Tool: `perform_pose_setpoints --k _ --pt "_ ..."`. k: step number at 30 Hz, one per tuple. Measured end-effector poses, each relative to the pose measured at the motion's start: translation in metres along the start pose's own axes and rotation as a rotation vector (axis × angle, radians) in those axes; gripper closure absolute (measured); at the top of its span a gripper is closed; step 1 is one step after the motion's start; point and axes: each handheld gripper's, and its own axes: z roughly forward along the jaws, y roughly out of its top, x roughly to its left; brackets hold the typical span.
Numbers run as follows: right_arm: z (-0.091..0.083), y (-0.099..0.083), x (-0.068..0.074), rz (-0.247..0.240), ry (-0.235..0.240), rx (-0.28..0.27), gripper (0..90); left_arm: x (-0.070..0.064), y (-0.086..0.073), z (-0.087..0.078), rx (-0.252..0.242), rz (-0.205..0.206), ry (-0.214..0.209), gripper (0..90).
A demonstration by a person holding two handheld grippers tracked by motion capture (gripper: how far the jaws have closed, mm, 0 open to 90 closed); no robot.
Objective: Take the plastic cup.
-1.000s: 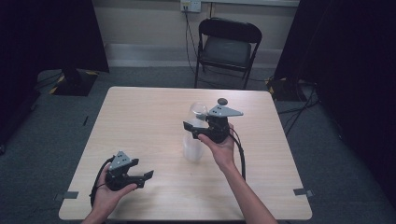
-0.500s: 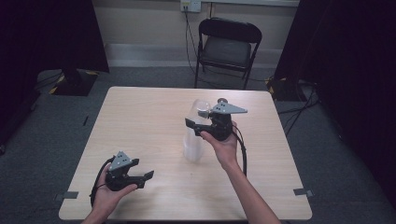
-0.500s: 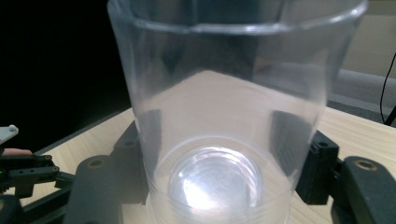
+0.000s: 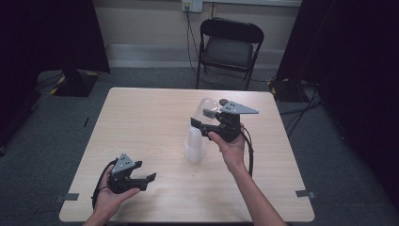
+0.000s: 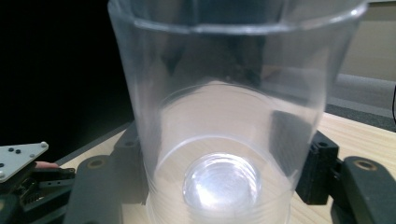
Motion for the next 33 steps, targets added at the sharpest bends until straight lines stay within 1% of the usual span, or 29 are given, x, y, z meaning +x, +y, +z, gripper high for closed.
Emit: perform_pose_setpoints --k 3,5,8,9,10,12,13,14,17,18,20,22,24,25,26,28,29,30,31,32,33 --pt "-0.006 0.002 0.0 -0.012 0.013 -0.012 34.5 -0.002 0.001 0.0 -0.011 0.019 -0.001 26.5" --pt "-0.009 0.002 0.0 -0.011 0.015 -0.017 34.5 -0.003 0.001 0.0 -0.021 0.015 -0.002 26.4" --pt "-0.017 0.0 -0.003 -0.003 0.011 -0.022 34.6 -0.004 0.001 0.0 -0.047 0.0 -0.017 26.4" --pt "-0.02 0.0 -0.003 -0.004 0.003 -0.022 34.6 -0.005 0.001 0.0 -0.054 -0.009 -0.029 26.4" --pt "-0.022 -0.001 -0.004 -0.004 0.0 -0.02 34.6 -0.006 0.002 0.0 -0.061 -0.002 -0.044 26.5" --pt "-0.027 -0.003 -0.005 -0.002 -0.013 -0.022 34.6 -0.009 0.003 0.0 -0.076 0.021 -0.047 26.5" --pt "-0.027 -0.003 -0.005 -0.002 -0.013 -0.022 34.6 -0.009 0.003 0.0 -0.076 0.021 -0.047 26.5" --pt "-0.032 -0.004 -0.006 0.001 -0.027 -0.022 34.6 -0.012 0.005 0.001 -0.081 0.019 -0.066 26.5" --pt "-0.039 -0.006 -0.007 0.007 -0.042 -0.022 34.6 -0.013 0.007 0.004 -0.068 0.008 -0.088 26.3" --pt "-0.043 -0.007 -0.008 0.011 -0.046 -0.022 34.6 -0.013 0.007 0.004 -0.064 0.012 -0.094 27.2" --pt "-0.047 -0.008 -0.008 0.012 -0.053 -0.015 34.6 -0.014 0.009 0.004 -0.083 0.002 -0.101 27.7" --pt "-0.051 -0.011 -0.009 0.017 -0.06 -0.009 34.6 -0.014 0.011 0.004 -0.089 -0.012 -0.11 27.7" --pt "-0.054 -0.014 -0.009 0.027 -0.063 0.0 34.6 -0.014 0.012 0.004 -0.093 -0.016 -0.116 27.3" --pt "-0.054 -0.014 -0.009 0.027 -0.063 0.0 34.6 -0.014 0.013 0.003 -0.097 -0.008 -0.119 27.3" --pt "-0.056 -0.017 -0.009 0.036 -0.058 0.012 34.5 -0.016 0.014 0.002 -0.103 0.008 -0.125 26.4" --pt "-0.058 -0.021 -0.008 0.034 -0.057 0.02 34.6 -0.016 0.014 0.002 -0.102 0.018 -0.138 26.4" --pt "-0.059 -0.023 -0.008 0.038 -0.054 0.024 34.5 -0.017 0.014 0.002 -0.096 0.017 -0.147 26.4" --pt "-0.06 -0.025 -0.007 0.039 -0.053 0.028 34.6 -0.017 0.014 0.003 -0.086 0.021 -0.156 28.4" --pt "-0.06 -0.025 -0.007 0.039 -0.053 0.028 34.6 -0.017 0.014 0.003 -0.086 0.021 -0.156 32.0" --pt "-0.061 -0.029 -0.006 0.04 -0.049 0.042 34.6 -0.019 0.014 0.006 -0.064 0.028 -0.156 29.9" --pt "-0.061 -0.031 -0.005 0.041 -0.05 0.043 34.6 -0.02 0.014 0.008 -0.057 0.034 -0.155 29.2"
